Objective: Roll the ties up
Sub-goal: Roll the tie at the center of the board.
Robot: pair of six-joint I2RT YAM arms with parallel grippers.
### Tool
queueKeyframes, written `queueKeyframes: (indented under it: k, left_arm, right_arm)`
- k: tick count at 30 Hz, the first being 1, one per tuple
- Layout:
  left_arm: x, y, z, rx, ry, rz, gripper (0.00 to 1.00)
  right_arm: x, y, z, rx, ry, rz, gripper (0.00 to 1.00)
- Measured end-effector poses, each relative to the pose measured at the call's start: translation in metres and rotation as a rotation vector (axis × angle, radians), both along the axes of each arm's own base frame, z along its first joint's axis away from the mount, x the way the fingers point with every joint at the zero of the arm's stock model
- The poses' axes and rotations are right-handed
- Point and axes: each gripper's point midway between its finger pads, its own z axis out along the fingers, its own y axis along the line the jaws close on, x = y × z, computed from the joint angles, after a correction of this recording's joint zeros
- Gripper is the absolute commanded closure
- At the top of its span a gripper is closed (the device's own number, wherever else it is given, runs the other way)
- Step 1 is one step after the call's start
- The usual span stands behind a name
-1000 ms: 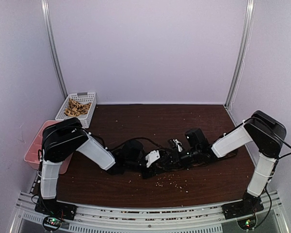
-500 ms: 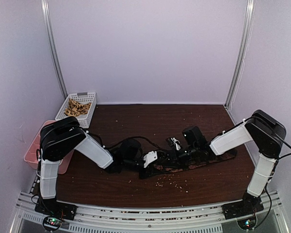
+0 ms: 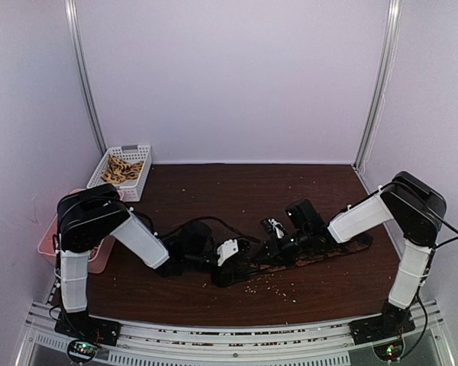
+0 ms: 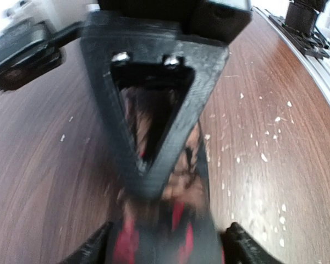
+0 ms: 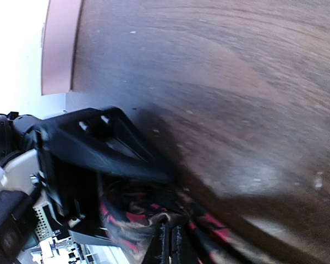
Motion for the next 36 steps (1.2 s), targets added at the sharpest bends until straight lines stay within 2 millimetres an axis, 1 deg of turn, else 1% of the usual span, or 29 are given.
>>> queueKeyframes:
  k: [1, 2, 5, 10, 13, 16, 18, 20, 23, 25, 27, 28, 31, 33, 35, 36]
  left_arm:
    - [-0.001, 0.004, 0.000, -0.006, 0.003, 0.013, 0.10]
    - [-0.002, 0.008, 0.001, -0.012, 0.000, 0.021, 0.07]
    - [-0.003, 0.022, 0.001, -0.030, 0.001, 0.079, 0.03]
    - [0.002, 0.044, 0.002, -0.057, -0.014, 0.203, 0.02]
    - [0.006, 0.062, 0.005, -0.050, -0.026, 0.294, 0.02]
    - [0.016, 0.085, 0.018, -0.072, -0.054, 0.423, 0.02]
    - [0.022, 0.101, 0.035, -0.136, -0.061, 0.519, 0.02]
    - [0.027, 0.110, 0.045, -0.165, -0.050, 0.546, 0.02]
    - [0.034, 0.111, 0.055, -0.180, -0.042, 0.545, 0.02]
    - [0.031, 0.106, 0.055, -0.183, -0.039, 0.515, 0.02]
    - [0.022, 0.100, 0.048, -0.165, -0.026, 0.473, 0.02]
    - [0.018, 0.096, 0.041, -0.147, -0.019, 0.449, 0.03]
    - [0.010, 0.080, 0.022, -0.097, 0.000, 0.391, 0.08]
    - [0.007, 0.072, 0.012, -0.076, 0.004, 0.366, 0.13]
    - [0.005, 0.064, 0.005, -0.067, 0.006, 0.347, 0.22]
    - [0.005, 0.061, 0.003, -0.066, 0.007, 0.340, 0.25]
  right_arm:
    - [0.000, -0.001, -0.003, -0.006, -0.002, 0.001, 1.00]
    - [-0.001, -0.003, -0.006, -0.014, -0.004, 0.001, 1.00]
    - [0.000, -0.007, -0.011, -0.030, -0.016, 0.000, 1.00]
    - [0.001, -0.008, -0.013, -0.037, -0.046, 0.014, 1.00]
    - [0.001, -0.008, -0.013, -0.038, -0.052, 0.016, 1.00]
    - [0.001, -0.007, -0.013, -0.040, -0.055, 0.015, 1.00]
    - [0.002, -0.004, -0.013, -0.040, -0.056, 0.015, 1.00]
    - [0.002, 0.001, -0.013, -0.036, -0.057, 0.019, 1.00]
    - [0.004, 0.011, -0.012, -0.024, -0.059, 0.021, 1.00]
    - [0.004, 0.015, -0.012, -0.018, -0.054, 0.018, 1.00]
    - [0.005, 0.020, -0.012, -0.014, -0.053, 0.013, 1.00]
    - [0.005, 0.022, -0.012, -0.011, -0.050, 0.009, 1.00]
    - [0.007, 0.029, -0.012, -0.004, -0.049, 0.000, 1.00]
    - [0.008, 0.031, -0.012, 0.002, -0.047, -0.009, 1.00]
    - [0.009, 0.034, -0.013, 0.010, -0.045, -0.014, 1.00]
    - [0.010, 0.034, -0.013, 0.013, -0.044, -0.017, 1.00]
